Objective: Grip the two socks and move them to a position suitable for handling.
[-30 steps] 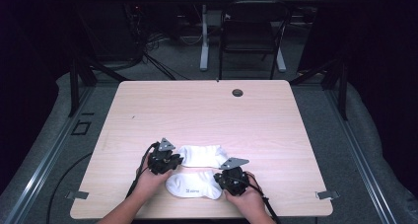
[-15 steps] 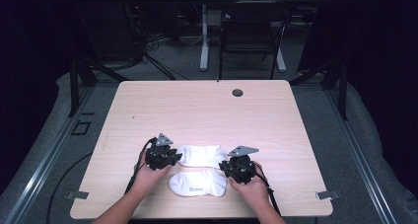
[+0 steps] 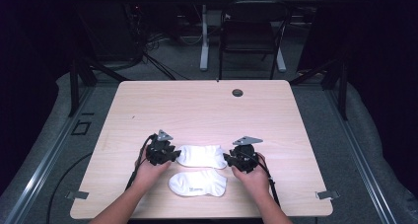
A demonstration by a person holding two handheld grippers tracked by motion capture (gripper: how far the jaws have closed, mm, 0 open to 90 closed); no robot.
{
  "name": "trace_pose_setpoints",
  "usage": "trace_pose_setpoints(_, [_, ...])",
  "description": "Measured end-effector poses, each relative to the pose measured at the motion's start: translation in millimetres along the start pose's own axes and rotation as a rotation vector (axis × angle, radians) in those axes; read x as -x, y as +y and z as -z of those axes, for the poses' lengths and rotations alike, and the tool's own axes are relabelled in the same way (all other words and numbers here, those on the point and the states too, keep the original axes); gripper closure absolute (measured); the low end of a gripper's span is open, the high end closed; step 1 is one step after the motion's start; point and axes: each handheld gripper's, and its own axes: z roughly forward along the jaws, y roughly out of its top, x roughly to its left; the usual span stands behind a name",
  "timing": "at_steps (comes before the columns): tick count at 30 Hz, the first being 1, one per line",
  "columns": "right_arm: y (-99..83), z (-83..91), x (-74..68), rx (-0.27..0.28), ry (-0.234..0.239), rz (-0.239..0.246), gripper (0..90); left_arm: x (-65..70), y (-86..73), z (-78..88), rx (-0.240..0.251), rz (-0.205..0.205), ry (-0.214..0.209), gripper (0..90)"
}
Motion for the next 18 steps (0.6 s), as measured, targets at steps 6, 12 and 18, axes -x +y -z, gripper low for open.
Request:
trace_pose_setpoints(6, [1.9, -6.8, 1.0, -0.019, 0.002, 0.001, 64.8, 2.6, -0.5, -2.3, -0.008, -0.011, 0.000, 69.5])
trace_pose_setpoints(12, [3.4, -12.6, 1.3, -0.033, 0.018, -0.009, 75.2, 2.7, -2.7, -2.7, 0.008, -0.010, -0.024, 77.5])
trace_pose_setpoints(18, [2.7, -14.9, -1.1, -0.045, 0.011, 0.001, 85.2, 2.0, -3.4, -3.1, 0.013, 0.014, -0.050, 85.1])
